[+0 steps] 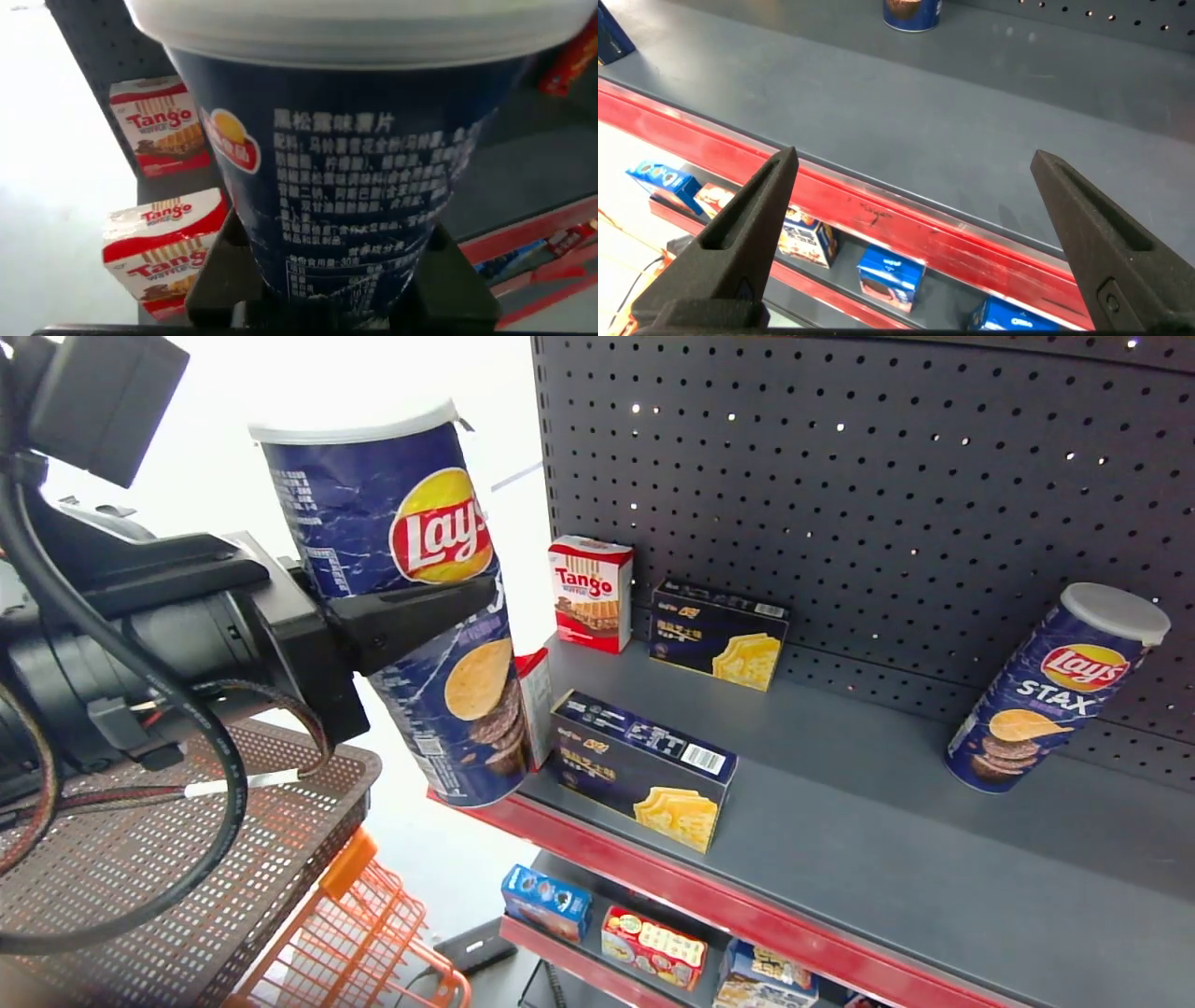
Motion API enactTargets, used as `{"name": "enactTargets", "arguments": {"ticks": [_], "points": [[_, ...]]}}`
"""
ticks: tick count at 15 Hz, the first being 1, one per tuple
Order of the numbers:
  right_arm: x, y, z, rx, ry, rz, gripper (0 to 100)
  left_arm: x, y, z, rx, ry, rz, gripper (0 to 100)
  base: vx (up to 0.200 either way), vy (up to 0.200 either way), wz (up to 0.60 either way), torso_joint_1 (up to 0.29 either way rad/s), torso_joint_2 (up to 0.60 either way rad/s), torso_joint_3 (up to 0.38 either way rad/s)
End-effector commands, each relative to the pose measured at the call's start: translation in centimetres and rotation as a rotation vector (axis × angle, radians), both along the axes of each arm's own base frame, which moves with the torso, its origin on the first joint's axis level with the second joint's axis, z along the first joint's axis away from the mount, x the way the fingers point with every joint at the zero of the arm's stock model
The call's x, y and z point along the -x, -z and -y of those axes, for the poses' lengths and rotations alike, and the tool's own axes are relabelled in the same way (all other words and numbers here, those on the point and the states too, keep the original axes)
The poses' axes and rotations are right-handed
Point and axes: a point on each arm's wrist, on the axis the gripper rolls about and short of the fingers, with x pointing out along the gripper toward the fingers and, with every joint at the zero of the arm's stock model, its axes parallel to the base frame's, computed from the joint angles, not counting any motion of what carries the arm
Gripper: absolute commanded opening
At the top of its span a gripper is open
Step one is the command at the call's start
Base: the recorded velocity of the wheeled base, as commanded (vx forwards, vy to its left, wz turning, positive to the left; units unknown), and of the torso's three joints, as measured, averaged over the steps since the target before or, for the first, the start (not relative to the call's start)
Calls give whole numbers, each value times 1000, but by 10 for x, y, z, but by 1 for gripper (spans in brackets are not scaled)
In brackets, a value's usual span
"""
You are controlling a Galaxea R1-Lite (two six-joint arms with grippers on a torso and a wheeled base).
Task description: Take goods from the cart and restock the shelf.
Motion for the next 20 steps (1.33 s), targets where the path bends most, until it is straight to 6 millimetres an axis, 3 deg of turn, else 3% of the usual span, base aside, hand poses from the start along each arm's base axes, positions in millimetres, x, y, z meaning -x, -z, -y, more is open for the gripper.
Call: {"name": "enactTargets", "arguments": {"ticks": [1,4,9,12,15,20], "points": [[0,0,0,1,0,-1,100,-3,2,7,-7,29,-13,0,0,0,0,0,0,0],[0,0,0,1,0,-1,100,-8,8,8,-20,93,-29,0,0,0,0,0,0,0],[0,0,0,4,-6,-1,100,-33,27,29,-42,211,-62,0,0,0,0,0,0,0],[0,0,0,5,-6,-1,100,-37,24,33,-36,225,-45,0,0,0,0,0,0,0],[0,0,0,5,-6,-1,100,-33,4,39,-6,268,2,0,0,0,0,0,0,0],[0,0,0,5,-6,-1,100,-30,4,47,-7,303,-1,0,0,0,0,0,0,0]]}}
